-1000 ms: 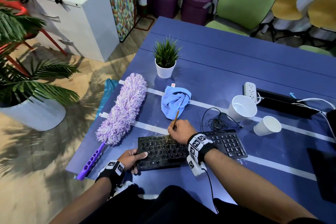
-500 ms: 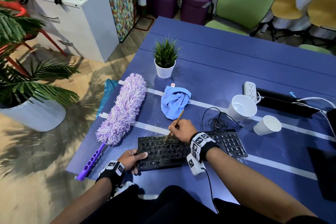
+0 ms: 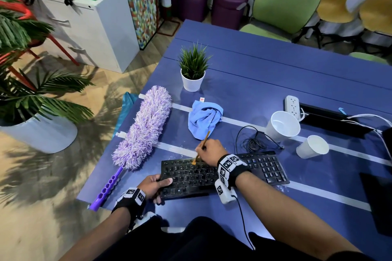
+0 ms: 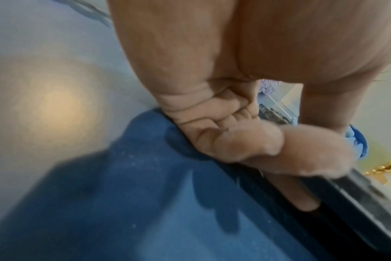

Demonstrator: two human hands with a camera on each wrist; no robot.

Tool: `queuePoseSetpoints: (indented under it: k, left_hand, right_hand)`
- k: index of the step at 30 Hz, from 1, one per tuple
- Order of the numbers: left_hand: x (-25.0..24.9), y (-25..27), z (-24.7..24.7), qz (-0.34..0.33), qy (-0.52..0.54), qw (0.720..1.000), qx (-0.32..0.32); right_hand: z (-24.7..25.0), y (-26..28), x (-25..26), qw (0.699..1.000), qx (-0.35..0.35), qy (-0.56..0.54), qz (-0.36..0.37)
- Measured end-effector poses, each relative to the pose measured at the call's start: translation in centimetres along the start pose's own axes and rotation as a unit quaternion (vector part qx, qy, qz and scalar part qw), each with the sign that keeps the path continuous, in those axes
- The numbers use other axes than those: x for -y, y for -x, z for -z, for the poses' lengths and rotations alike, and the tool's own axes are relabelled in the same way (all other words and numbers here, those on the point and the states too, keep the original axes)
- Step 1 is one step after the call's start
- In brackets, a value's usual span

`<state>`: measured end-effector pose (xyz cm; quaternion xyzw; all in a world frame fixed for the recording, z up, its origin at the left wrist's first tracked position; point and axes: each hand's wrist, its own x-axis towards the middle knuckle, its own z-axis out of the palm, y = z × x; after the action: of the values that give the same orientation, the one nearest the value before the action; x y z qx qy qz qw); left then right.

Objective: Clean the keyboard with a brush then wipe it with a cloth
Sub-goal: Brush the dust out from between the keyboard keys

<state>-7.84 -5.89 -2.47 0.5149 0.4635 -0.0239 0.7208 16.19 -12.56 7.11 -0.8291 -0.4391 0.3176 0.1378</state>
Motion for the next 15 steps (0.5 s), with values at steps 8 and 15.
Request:
queuePoseSetpoints:
  k: [8,15]
  left_hand:
    - [0.13,-0.13,0.21,-0.003,-0.005,1.000,0.009]
    - [0.24,-0.19,0.19,-0.007,-0.013,1.000,0.002]
  right_hand:
    - [0.34,0.25,-0.12,0.999,0.032,0.016,0.017]
    - [0.35,0.63,0.03,0.998,0.053,-0.028,0.018]
